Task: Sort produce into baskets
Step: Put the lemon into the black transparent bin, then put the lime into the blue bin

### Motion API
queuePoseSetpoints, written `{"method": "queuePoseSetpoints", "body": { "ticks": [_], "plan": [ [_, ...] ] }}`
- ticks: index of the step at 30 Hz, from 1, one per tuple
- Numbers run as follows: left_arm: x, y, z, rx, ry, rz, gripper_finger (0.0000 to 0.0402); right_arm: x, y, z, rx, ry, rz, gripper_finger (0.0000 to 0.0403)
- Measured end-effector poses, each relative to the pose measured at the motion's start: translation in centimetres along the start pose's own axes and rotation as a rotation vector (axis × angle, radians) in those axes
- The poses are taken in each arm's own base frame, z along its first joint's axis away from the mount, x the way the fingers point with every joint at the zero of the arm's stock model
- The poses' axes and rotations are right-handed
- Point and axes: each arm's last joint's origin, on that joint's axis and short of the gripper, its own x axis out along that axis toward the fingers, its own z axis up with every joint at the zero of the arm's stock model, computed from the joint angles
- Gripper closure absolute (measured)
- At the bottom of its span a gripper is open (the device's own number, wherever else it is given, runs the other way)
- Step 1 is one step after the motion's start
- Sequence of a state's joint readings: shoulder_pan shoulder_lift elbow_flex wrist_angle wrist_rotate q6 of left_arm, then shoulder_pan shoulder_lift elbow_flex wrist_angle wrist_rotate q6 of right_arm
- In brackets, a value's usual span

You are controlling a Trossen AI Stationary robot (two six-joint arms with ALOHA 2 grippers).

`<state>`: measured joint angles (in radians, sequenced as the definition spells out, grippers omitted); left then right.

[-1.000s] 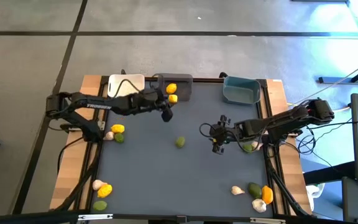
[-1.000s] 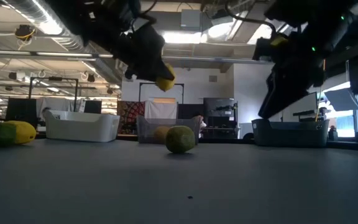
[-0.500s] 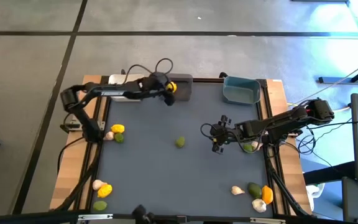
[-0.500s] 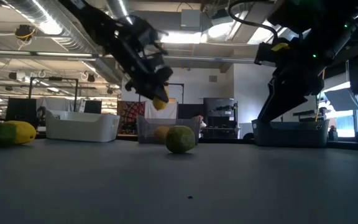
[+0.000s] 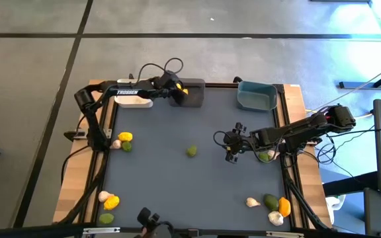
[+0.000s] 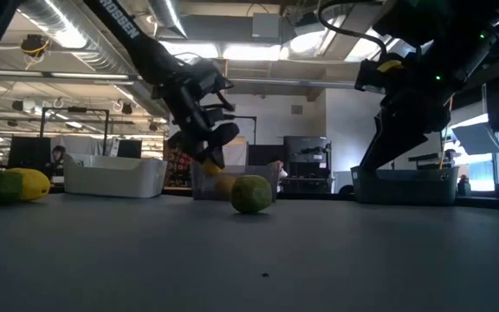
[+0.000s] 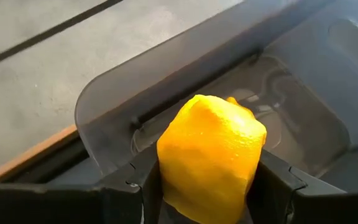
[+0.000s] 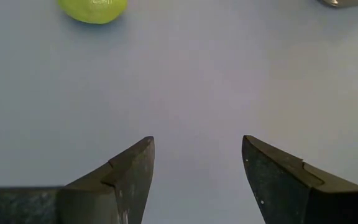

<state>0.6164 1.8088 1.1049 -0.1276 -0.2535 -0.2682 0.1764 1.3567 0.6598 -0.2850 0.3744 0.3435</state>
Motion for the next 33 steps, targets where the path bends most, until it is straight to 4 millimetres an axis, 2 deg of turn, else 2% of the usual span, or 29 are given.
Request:
{"method": "queuePoseSetpoints", "body": {
  "ticks": [7, 22, 27, 33],
  "plan": [
    [0.0, -0.1, 0.0, -0.025, 0.000, -0.002, 0.0225, 0.0, 0.0, 0.0, 0.000, -0.001, -0.001, 0.0162],
    [-0.2, 0.0, -0.1, 0.024, 0.029, -0.029, 0.0137, 0.0, 0.0, 0.0, 0.000, -0.001, -0.004, 0.0162],
    [-2.3, -0.4, 1.0, 0.061, 0.001, -0.055, 0.0139, 0.0, 0.0, 0.0, 0.000, -0.001, -0.004, 0.0162],
    [-6.8, -2.3, 2.1, 0.146, -0.086, -0.161, 0.0142, 0.0, 0.0, 0.0, 0.000, -0.001, -0.004, 0.0162]
  ]
}}
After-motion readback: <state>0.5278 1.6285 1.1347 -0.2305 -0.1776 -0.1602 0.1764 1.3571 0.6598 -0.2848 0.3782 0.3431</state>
